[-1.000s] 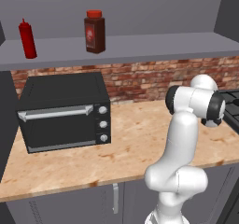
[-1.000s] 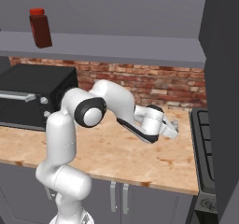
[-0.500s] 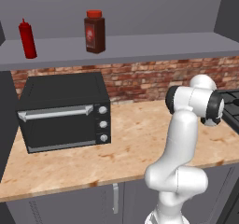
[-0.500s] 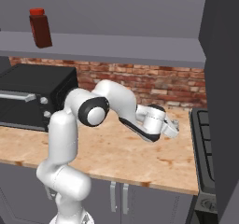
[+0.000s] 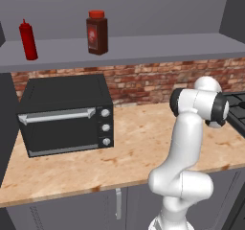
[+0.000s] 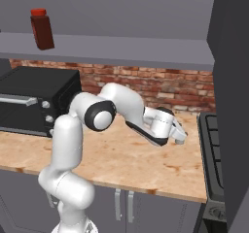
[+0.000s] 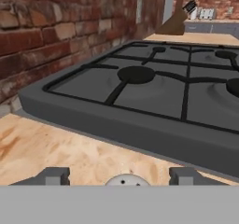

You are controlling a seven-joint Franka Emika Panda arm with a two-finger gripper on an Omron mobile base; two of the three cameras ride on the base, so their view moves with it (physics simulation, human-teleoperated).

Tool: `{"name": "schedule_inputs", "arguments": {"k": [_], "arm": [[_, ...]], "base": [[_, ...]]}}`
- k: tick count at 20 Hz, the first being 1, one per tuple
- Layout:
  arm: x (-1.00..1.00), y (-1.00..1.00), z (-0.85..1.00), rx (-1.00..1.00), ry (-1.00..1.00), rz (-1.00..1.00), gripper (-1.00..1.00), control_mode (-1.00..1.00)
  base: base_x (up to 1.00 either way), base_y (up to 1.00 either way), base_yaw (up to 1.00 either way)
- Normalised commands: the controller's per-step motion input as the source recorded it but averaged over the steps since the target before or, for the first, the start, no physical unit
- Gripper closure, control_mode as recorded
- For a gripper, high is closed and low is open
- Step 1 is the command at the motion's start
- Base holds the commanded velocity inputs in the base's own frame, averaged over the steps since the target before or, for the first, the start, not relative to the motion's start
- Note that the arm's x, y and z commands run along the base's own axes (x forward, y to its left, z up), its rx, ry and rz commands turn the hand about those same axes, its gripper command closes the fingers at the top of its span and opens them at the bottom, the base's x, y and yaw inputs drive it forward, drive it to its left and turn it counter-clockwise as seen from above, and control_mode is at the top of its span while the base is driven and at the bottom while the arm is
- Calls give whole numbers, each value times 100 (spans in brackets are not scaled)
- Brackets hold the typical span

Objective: Collect the paprika, ketchup, and shaker from the cabinet and place them next to the stove.

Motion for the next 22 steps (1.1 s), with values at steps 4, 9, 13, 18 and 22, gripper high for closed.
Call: {"name": "schedule_inputs", "arguments": {"k": [4, 9, 13, 18, 22], "arm": [[-4, 14, -24, -4, -4, 0, -100, -100], [-3, 30, -19, -7, 0, 0, -100, -100], [-17, 40, -2, -8, -1, 0, -100, -100], [-55, 21, 2, -4, -5, -1, -100, -100], [-63, 31, 28, -1, -3, 0, -100, -100]], "base": [[0, 0, 0], [0, 0, 0], [0, 0, 0], [0, 0, 0], [0, 0, 0]]}}
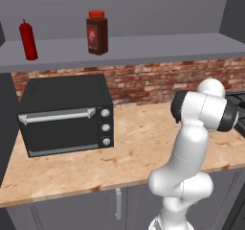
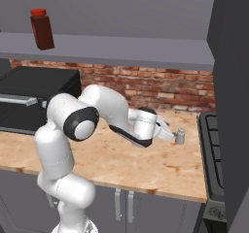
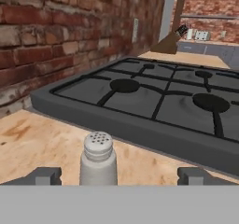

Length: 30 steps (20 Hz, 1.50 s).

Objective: Collect the paprika, ketchup, and shaker from the cabinet and place them next to the stove.

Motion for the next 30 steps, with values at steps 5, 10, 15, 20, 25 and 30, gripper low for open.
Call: {"name": "schedule_inputs", "arguments": {"k": [5, 10, 15, 20, 25, 30], "arm": [[-59, 50, 63, -3, 0, 0, -100, -100], [-48, 66, 90, -8, 0, 0, -100, -100], [-43, 67, 99, -7, 0, 0, -100, -100], [-46, 64, 86, -4, 7, 0, -100, -100], [-54, 63, 66, -1, 17, 0, -100, -100], [-66, 58, 45, 0, 17, 1, -100, -100]], "base": [[0, 0, 0], [0, 0, 0], [0, 0, 0], [0, 0, 0], [0, 0, 0], [0, 0, 0]]}}
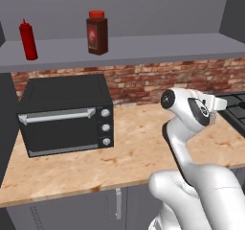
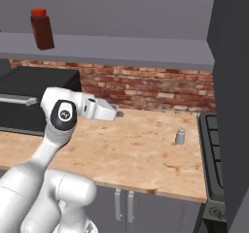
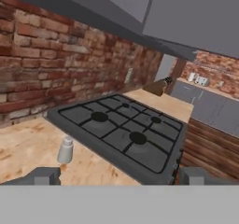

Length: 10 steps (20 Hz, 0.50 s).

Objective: Collect the paprika, ketchup, and shaker from the cabinet and place them next to the stove.

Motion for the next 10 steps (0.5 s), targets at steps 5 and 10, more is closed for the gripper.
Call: {"name": "schedule_inputs", "arguments": {"k": [5, 10], "arm": [[-34, 23, 4, 0, 6, 6, -100, -100], [-3, 0, 0, 0, 0, 0, -100, -100]], "base": [[0, 0, 0], [0, 0, 0]]}}
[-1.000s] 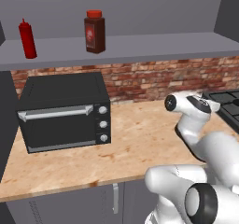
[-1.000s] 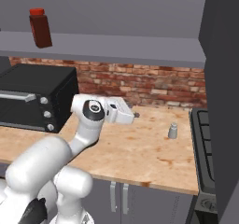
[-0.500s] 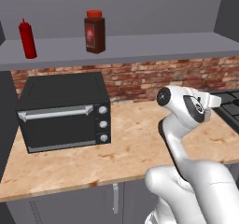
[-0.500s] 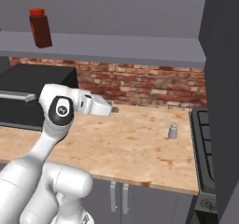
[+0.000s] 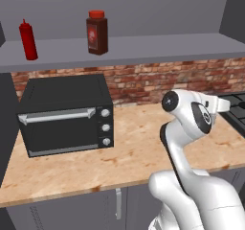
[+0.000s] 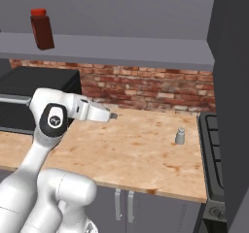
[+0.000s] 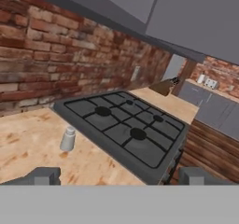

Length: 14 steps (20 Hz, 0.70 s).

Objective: Collect the paprika, ketchup, and shaker from the cabinet and place them next to the stove.

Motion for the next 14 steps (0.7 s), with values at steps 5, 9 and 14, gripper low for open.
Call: {"name": "schedule_inputs", "arguments": {"k": [5, 9, 14], "arm": [[-22, -2, 14, 0, 0, 0, -100, -100], [-38, 1, 26, 0, 0, 4, -100, -100], [-32, 16, 34, 0, 0, 13, -100, -100]], "base": [[0, 0, 0], [0, 0, 0], [0, 0, 0]]}}
